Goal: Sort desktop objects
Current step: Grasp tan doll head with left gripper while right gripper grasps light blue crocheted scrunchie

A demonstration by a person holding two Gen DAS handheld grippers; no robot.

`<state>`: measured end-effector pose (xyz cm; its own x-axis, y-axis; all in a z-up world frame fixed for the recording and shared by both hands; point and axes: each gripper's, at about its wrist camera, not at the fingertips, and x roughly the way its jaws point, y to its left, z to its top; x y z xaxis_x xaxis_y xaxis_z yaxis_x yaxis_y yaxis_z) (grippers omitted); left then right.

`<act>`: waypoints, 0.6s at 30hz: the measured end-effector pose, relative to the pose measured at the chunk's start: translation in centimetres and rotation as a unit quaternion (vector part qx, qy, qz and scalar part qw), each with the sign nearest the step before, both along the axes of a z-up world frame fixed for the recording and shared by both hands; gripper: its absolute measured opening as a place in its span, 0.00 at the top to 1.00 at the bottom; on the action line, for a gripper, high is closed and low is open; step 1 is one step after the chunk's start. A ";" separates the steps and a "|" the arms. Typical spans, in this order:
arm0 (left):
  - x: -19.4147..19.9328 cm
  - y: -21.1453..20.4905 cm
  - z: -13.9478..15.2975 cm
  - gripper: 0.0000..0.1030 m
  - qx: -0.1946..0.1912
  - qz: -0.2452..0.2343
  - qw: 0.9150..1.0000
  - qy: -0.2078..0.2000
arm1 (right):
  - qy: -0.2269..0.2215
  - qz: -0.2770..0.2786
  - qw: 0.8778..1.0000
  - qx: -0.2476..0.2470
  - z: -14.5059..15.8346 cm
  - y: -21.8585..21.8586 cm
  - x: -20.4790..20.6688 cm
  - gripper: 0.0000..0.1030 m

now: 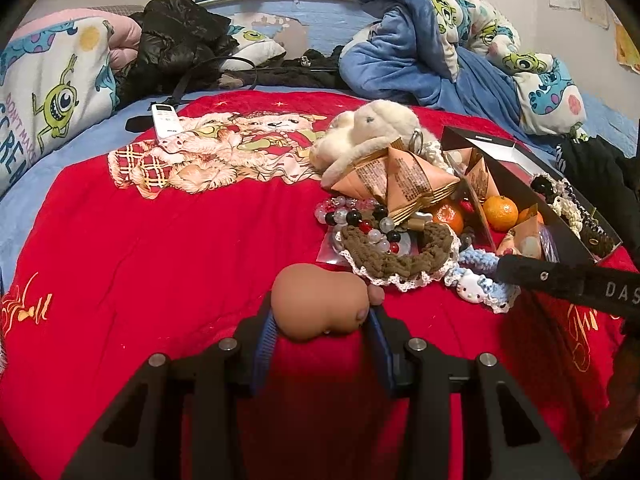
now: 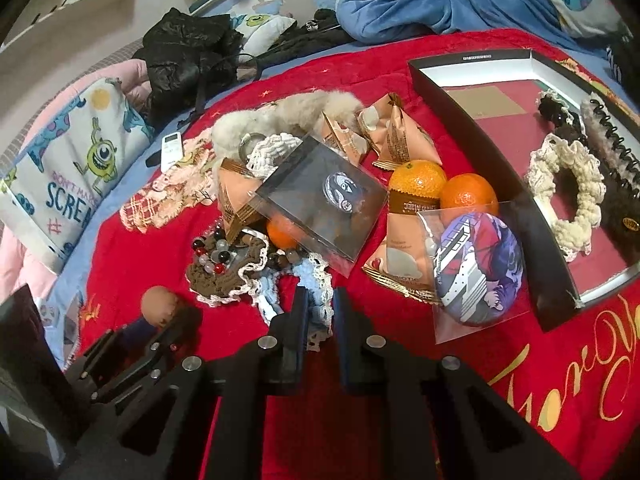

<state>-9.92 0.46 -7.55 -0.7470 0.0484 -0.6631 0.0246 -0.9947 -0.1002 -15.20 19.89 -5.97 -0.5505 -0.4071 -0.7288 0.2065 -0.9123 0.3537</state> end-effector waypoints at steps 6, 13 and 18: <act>0.1 -0.1 0.0 0.58 0.003 0.002 1.000 0.004 | 0.009 0.017 0.999 -0.025 1.1 -0.1 0.4 0.94; 0.4 -0.2 0.2 0.58 0.000 0.007 1.000 0.008 | 0.021 0.023 1.000 0.005 1.4 -1.0 0.7 0.92; 0.3 -0.2 0.1 0.58 0.000 0.007 1.000 0.006 | 0.000 0.017 1.000 0.016 0.2 -0.4 0.1 0.91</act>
<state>-9.64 0.29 -7.48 -0.7549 0.0379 -0.6547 0.0375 -0.9942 -0.1007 -15.13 19.51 -5.76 -0.5368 -0.4029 -0.7413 0.2382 -0.9152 0.3250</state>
